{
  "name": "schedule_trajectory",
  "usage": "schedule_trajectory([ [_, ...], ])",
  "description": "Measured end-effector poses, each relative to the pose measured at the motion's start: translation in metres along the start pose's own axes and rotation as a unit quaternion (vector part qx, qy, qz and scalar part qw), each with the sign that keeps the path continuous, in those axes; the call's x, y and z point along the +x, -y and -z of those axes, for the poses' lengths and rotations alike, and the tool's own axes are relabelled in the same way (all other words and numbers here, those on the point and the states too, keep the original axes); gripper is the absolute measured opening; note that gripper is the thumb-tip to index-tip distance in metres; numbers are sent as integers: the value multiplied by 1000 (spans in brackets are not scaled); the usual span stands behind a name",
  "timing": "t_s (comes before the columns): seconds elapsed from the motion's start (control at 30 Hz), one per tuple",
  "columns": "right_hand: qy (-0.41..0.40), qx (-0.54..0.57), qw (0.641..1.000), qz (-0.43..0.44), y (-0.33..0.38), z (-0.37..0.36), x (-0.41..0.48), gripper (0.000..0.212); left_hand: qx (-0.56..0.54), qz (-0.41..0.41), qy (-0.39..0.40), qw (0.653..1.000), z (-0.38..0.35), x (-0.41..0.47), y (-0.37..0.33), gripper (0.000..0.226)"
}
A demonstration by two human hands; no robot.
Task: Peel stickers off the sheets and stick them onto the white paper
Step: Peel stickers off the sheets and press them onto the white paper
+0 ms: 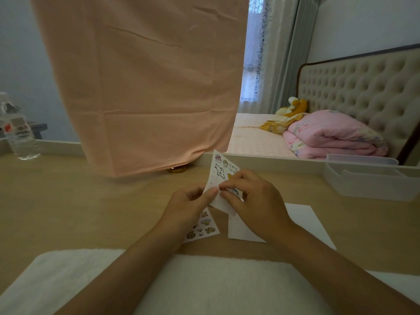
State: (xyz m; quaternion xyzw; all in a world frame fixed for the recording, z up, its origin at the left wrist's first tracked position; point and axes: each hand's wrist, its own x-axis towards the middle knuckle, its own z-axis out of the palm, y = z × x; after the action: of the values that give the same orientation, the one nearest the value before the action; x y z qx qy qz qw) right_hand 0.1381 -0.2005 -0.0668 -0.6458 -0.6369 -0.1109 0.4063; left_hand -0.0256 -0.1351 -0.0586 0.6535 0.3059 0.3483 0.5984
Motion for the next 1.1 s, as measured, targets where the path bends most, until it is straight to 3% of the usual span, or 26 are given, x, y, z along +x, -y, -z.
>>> schedule_trajectory([
  [0.2, 15, 74, 997, -12, -6, -2, 1, 21, -21, -1, -15, 1000, 1, 0, 3, 19],
  [0.33, -6, 59, 998, -8, -6, -4, 2, 22, -45, 5, -17, 999, 0, 1, 6, 23],
  [0.47, -20, 71, 997, -17, -6, -4, 3, 18, -16, -12, -28, 999, -1, 2, 6, 18],
  [0.7, 29, 165, 983, -75, -5, 2, 9, 13, 46, -82, -40, 995, 2, 3, 6, 12],
  [0.97, 29, 155, 985, -70, -6, 4, 10, 13, 45, -74, -42, 995, 2, 3, 6, 12],
  [1.03, 12, 125, 991, -46, -6, 3, 9, 10, 33, -53, -32, 998, 2, 3, 8, 12],
  [1.1, -1, 83, 997, 2, -5, 4, 7, 19, 3, -35, -12, 999, 1, 3, 8, 13],
])
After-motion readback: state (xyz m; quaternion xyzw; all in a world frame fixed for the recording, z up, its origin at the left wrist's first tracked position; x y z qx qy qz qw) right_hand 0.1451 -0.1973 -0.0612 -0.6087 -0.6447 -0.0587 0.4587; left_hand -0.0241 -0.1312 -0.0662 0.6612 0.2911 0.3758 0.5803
